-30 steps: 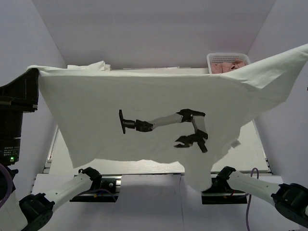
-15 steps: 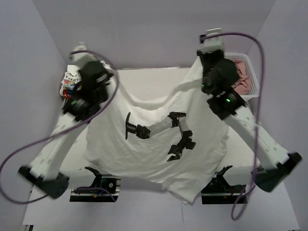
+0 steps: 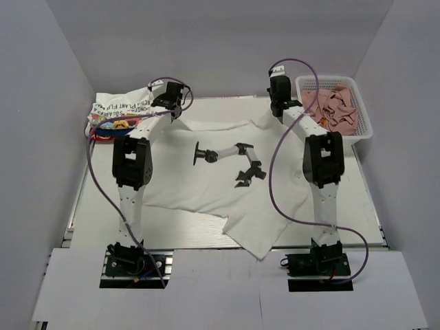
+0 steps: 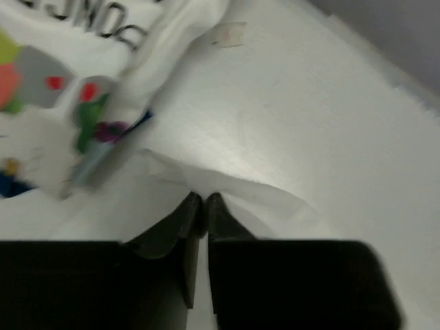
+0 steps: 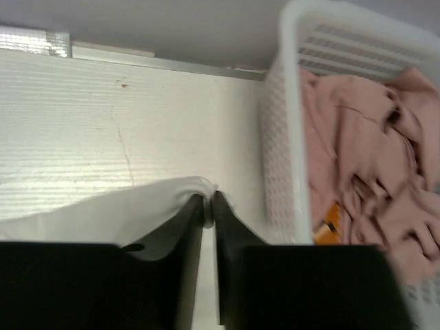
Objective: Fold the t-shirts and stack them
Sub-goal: Flatten out the tshirt
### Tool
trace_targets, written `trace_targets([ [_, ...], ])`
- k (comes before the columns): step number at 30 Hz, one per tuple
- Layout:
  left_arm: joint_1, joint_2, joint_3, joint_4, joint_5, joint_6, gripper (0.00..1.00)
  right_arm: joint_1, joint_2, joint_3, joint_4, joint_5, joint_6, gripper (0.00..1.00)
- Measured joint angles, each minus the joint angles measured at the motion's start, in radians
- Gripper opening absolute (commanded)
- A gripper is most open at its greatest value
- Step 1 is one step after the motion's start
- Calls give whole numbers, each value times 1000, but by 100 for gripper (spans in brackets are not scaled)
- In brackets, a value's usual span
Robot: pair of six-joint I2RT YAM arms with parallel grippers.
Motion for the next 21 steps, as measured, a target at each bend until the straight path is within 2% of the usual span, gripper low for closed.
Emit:
trace_targets([
  [1, 3, 57, 77, -5, 9, 5, 48, -10, 63, 62, -25, -19, 10, 40],
  [2, 6, 116, 156, -1, 25, 8, 94, -18, 122, 126, -45, -39, 23, 86],
  [3, 10, 158, 214, -5, 40, 10, 100, -26, 177, 188, -73, -54, 31, 90],
  [5, 14, 217, 295, 6, 72, 10, 100, -39, 241, 272, -100, -84, 35, 90],
  [9, 22, 198, 257, 60, 146, 28, 100, -54, 220, 273, -118, -135, 60, 90],
  [16, 20, -2, 46, 126, 238, 74, 100, -45, -115, -34, -129, -268, 156, 90],
  [21, 6, -245, -218, 194, 332, 89, 100, -24, -431, -365, -82, -404, 293, 90],
])
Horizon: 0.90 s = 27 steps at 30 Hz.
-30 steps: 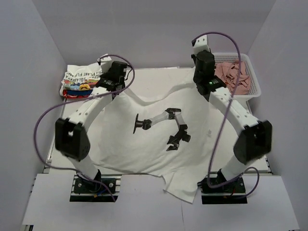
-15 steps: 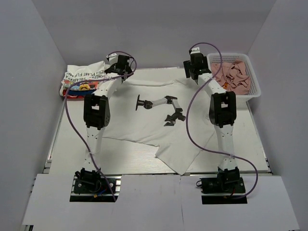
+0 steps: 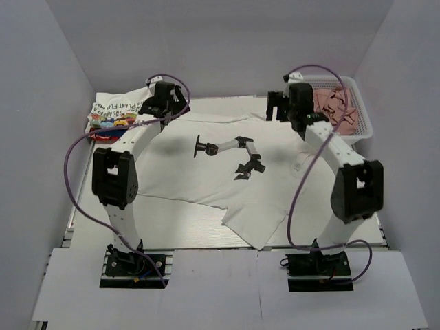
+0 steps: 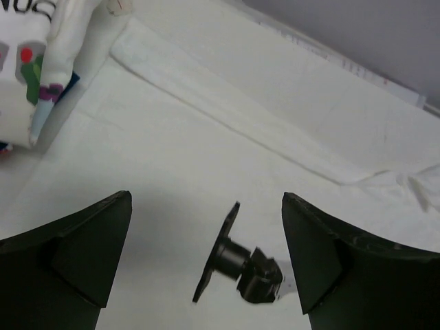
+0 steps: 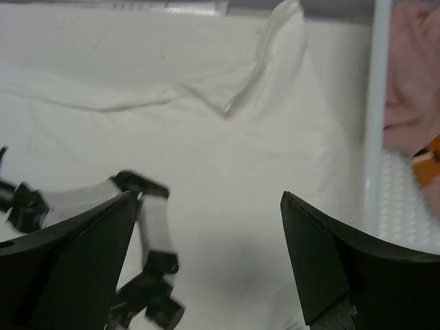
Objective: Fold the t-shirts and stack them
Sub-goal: Flatten out the tshirt
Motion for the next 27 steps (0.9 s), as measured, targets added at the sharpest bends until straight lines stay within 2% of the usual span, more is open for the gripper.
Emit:
trace_targets([
  [2, -6, -75, -117, 31, 24, 1, 100, 11, -109, -159, 16, -36, 57, 90],
  [5, -8, -106, -240, 50, 52, 2, 100, 25, -192, -357, 25, -72, 130, 90],
  [8, -8, -80, -312, 40, 68, -1, 100, 31, -213, -517, 16, -79, 190, 90],
  [11, -7, -60, -349, 23, 78, -9, 100, 27, -212, -605, -15, -57, 240, 90],
  [16, -6, -59, -394, 19, 77, -24, 100, 4, -169, -615, -29, -23, 299, 90],
  [27, -7, -139, -565, 72, 42, -58, 100, -93, -33, -482, -76, 23, 338, 90],
])
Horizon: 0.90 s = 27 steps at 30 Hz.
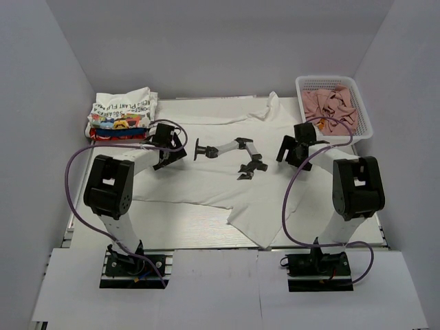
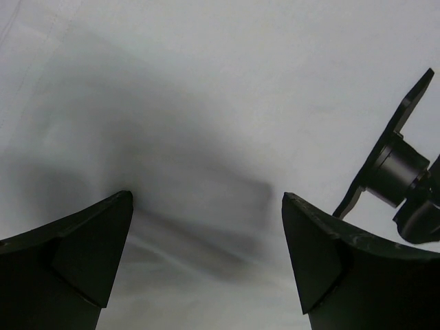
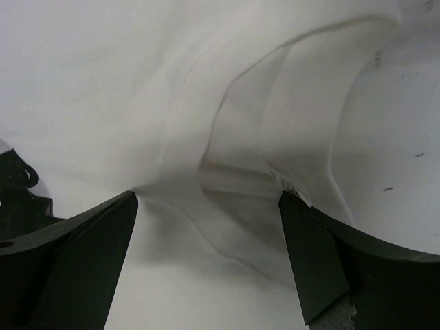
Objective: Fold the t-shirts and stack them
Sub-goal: Flatten out the tshirt
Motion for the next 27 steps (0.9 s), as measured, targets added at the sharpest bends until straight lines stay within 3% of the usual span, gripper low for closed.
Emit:
trace_targets([
  [6, -7, -122, -141, 25, 48, -29, 100, -39, 24, 34, -13, 0, -2, 90],
  [11, -12, -192, -172, -79, 53, -48, 100, -23, -10, 18, -26, -2, -71, 90],
  [15, -12, -315, -175, -211, -15, -98, 100, 28, -117, 13, -58, -3, -142, 90],
  [21, 16, -648, -308, -374, -167, -258, 100, 173, -345, -6, -35, -6, -174, 90],
  [27, 25, -745, -497, -519, -225, -396, 95, 211, -427, -44, -13, 12, -173, 90],
])
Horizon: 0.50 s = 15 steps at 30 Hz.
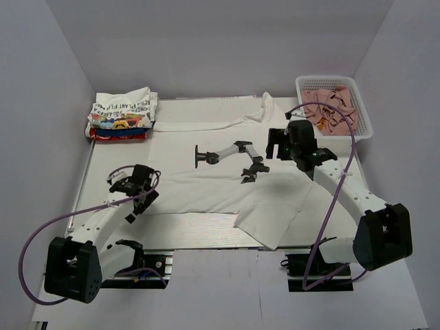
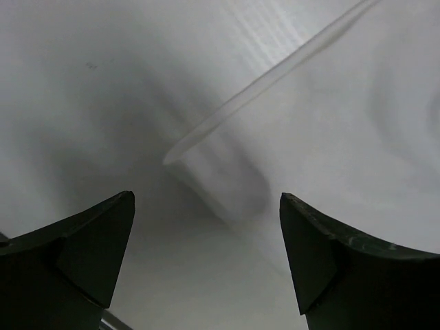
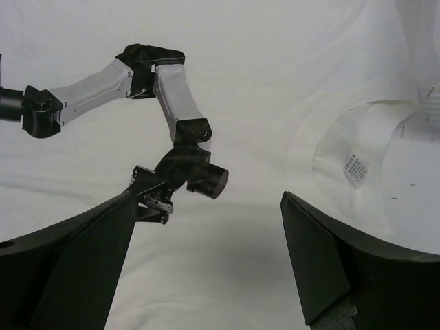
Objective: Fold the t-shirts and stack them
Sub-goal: Flatten out the tshirt, then grap the side of the flattened tshirt closest away from the robot with both arms
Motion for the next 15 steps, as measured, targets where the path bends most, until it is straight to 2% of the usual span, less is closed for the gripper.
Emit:
trace_targets([
  [2, 6, -18, -42, -30, 1, -29, 93, 6, 0, -3, -3, 14, 0, 90],
  [6, 16, -49, -97, -42, 3, -86, 74, 15, 0, -12, -8, 40, 8, 90],
  [7, 18, -56, -113, -37, 4, -96, 72, 18, 0, -16, -6, 43, 11, 90],
  [15, 28, -40, -147, 18, 0, -118, 70, 38, -15, -43, -26, 50, 16, 90],
])
